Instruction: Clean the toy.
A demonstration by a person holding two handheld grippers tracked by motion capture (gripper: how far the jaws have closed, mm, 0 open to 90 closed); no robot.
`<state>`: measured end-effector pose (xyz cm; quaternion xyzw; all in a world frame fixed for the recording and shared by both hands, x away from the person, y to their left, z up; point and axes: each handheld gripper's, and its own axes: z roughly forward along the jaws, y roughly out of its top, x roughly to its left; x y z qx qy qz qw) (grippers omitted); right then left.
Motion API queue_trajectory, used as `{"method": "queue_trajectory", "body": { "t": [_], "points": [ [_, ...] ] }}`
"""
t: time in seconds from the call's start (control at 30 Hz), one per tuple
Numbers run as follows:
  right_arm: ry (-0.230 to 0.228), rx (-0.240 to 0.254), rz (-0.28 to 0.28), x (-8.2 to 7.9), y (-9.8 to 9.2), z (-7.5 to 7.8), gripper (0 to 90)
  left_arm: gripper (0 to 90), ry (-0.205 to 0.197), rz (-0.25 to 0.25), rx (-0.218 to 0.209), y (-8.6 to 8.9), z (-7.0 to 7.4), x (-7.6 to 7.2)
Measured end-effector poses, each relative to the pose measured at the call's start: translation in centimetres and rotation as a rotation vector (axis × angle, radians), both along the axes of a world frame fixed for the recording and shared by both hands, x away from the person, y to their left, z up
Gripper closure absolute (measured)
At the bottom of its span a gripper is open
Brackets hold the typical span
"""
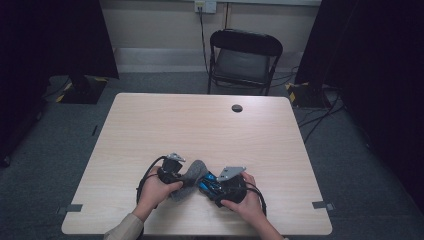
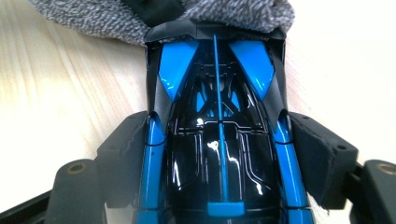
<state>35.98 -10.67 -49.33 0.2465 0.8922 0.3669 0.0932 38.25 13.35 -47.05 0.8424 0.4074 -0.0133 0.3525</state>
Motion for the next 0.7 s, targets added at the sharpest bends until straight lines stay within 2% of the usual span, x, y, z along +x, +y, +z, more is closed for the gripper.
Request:
{"method": "queue_trajectory", "body": {
  "t": [0.3, 0.4, 0.7],
  "points": [
    [0.003, -0.003, -0.008, 0.2, 0.3, 0.0, 26.2, 72.7, 0.005, -0.016, 0.016, 0.8, 0.2, -0.6],
    [-0.009, 0.002, -0.015, 0.0, 0.3, -0.1, 26.2, 72.7, 0.005, -0.023, 0.028, 1.2, 0.3, -1.0],
    [-0.01, 0.0, -0.021, 0.1, 0.4, -0.1, 26.2, 72.8, 0.018, -0.029, 0.031, 2.1, 0.4, -1.9]
  ]
}}
